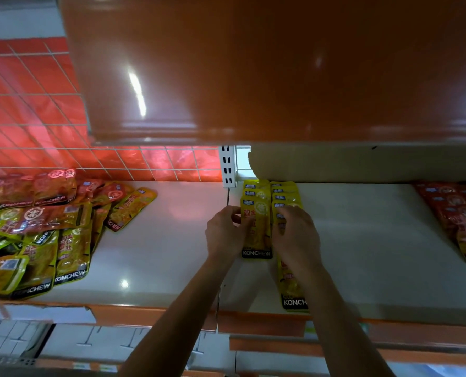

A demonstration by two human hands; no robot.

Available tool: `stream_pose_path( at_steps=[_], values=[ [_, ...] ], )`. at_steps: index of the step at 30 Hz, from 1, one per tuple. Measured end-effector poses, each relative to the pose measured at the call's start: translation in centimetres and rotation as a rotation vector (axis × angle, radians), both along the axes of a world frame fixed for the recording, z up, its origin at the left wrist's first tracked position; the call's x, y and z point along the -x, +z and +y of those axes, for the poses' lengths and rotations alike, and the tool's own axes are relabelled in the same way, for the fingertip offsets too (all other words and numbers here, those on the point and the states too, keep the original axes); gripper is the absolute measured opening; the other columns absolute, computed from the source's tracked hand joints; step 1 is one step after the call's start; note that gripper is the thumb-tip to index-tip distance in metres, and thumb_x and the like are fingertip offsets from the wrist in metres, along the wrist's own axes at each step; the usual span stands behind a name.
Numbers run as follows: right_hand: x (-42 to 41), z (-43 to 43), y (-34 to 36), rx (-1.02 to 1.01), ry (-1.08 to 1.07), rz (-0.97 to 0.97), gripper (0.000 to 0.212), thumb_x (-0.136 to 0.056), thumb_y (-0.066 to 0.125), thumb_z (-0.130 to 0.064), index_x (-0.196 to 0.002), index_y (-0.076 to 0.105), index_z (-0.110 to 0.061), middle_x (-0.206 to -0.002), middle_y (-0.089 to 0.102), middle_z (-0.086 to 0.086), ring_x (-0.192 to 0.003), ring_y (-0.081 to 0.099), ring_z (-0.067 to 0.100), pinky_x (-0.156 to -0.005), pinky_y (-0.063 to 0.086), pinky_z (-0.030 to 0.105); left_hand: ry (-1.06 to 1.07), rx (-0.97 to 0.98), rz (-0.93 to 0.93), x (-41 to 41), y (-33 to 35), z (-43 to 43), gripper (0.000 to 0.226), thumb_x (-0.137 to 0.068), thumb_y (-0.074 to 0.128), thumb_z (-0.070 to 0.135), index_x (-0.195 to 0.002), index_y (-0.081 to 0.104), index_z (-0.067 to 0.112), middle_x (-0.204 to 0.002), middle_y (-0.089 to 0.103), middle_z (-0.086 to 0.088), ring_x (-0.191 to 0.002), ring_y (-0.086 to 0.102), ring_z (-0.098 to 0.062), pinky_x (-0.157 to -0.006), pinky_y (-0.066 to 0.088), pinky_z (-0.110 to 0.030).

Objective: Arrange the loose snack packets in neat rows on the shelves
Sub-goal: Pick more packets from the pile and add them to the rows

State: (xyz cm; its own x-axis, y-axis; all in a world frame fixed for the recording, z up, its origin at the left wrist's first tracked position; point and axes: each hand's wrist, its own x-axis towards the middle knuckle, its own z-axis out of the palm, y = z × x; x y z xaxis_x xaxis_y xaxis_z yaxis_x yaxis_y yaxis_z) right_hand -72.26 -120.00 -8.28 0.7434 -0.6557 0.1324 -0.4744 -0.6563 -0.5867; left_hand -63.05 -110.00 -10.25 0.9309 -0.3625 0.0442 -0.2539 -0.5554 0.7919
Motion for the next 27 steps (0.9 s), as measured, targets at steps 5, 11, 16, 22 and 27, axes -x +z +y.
stream_pose_path(
  at_steps=[5, 11, 16, 22, 27],
  values=[
    [0.0, -0.3, -0.1, -0.014, 0.013, -0.005, 0.039, -0.092, 0.055, -0.021, -0.131, 0.054, -0.014, -0.128, 0.055, 0.004, -0.120, 0.047, 0.020, -0.100, 0.038, 0.032, 0.001, -0.052, -0.007, 0.5, -0.1, -0.2, 0.037, -0.087, 0.067, 0.040, -0.115, 0.066, 0.015, -0.103, 0.070, -0.001, -0.088, 0.065, -0.015, -0.083, 0.054, -0.035],
    [0.1, -0.4, -0.1, -0.003, 0.054, -0.008, 0.038, -0.092, 0.055, -0.020, -0.130, 0.054, -0.013, -0.128, 0.055, 0.004, -0.121, 0.047, 0.020, -0.101, 0.038, 0.033, 0.024, -0.113, -0.039, 0.6, -0.2, -0.4, 0.039, -0.087, 0.066, 0.043, -0.116, 0.066, 0.017, -0.103, 0.069, 0.000, -0.089, 0.064, -0.016, -0.081, 0.051, -0.032],
    [0.0, 0.1, 0.2, 0.035, 0.115, -0.006, 0.039, -0.092, 0.054, -0.019, -0.130, 0.053, -0.012, -0.131, 0.053, 0.005, -0.123, 0.045, 0.022, -0.103, 0.036, 0.033, 0.077, -0.153, -0.071, 0.9, -0.2, -0.2, 0.045, -0.092, 0.057, 0.047, -0.125, 0.060, 0.017, -0.110, 0.067, -0.001, -0.090, 0.064, -0.014, -0.077, 0.050, -0.028],
    [-2.0, 3.1, 0.0, 0.073, 0.268, -0.010, 0.035, -0.088, 0.056, -0.014, -0.123, 0.058, -0.010, -0.125, 0.057, 0.009, -0.120, 0.047, 0.025, -0.100, 0.033, 0.031, 0.190, -0.253, -0.295, 0.9, 0.0, 3.1, 0.038, -0.091, 0.060, 0.038, -0.124, 0.062, 0.019, -0.121, 0.064, -0.004, -0.106, 0.059, -0.019, -0.085, 0.048, -0.029],
    [-3.6, 7.4, -0.5, 0.093, 0.384, -0.046, 0.038, -0.087, 0.059, -0.010, -0.124, 0.058, -0.008, -0.124, 0.059, 0.010, -0.119, 0.050, 0.027, -0.102, 0.035, 0.033, 0.248, -0.360, -0.388, -0.4, -0.2, 7.3, 0.038, -0.092, 0.058, 0.035, -0.126, 0.060, 0.018, -0.128, 0.060, -0.005, -0.117, 0.052, -0.024, -0.092, 0.047, -0.034]
  ],
)
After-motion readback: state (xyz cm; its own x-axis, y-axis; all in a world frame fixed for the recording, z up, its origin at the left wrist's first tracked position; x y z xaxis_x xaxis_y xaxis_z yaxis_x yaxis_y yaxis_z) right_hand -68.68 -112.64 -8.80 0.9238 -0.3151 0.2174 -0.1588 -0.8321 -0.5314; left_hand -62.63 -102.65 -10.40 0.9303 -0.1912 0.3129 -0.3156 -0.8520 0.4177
